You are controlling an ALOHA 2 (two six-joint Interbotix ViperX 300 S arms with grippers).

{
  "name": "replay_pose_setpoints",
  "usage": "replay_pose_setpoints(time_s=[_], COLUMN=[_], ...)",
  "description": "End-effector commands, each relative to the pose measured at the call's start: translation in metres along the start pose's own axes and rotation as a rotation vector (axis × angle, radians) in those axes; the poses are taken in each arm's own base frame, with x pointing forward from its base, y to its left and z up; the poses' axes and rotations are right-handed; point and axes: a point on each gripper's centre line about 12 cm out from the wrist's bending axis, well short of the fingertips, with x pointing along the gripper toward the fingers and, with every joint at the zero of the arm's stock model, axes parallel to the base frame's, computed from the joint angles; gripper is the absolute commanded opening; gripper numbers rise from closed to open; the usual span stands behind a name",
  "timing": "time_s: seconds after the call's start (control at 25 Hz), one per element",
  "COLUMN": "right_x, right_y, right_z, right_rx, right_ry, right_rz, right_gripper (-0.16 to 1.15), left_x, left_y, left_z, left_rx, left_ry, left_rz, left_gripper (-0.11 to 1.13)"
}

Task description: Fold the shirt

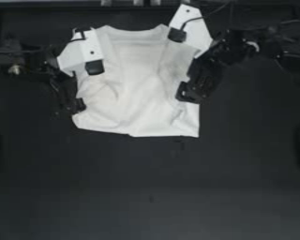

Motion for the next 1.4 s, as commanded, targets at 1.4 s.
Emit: replay_pose_setpoints(time_s=[1.4], right_x=[0.033], right_y=[0.029], right_z=[-0.024], right_rx=[-0.350], right_ry=[0.129], right_rz=[0.064], right_gripper=[1.00], left_x=[0.060], left_y=[-0.019], left_z=[-0.016], left_rx=[0.214], left_ry=[-0.013], left_rz=[-0.006], left_gripper=[1.02])
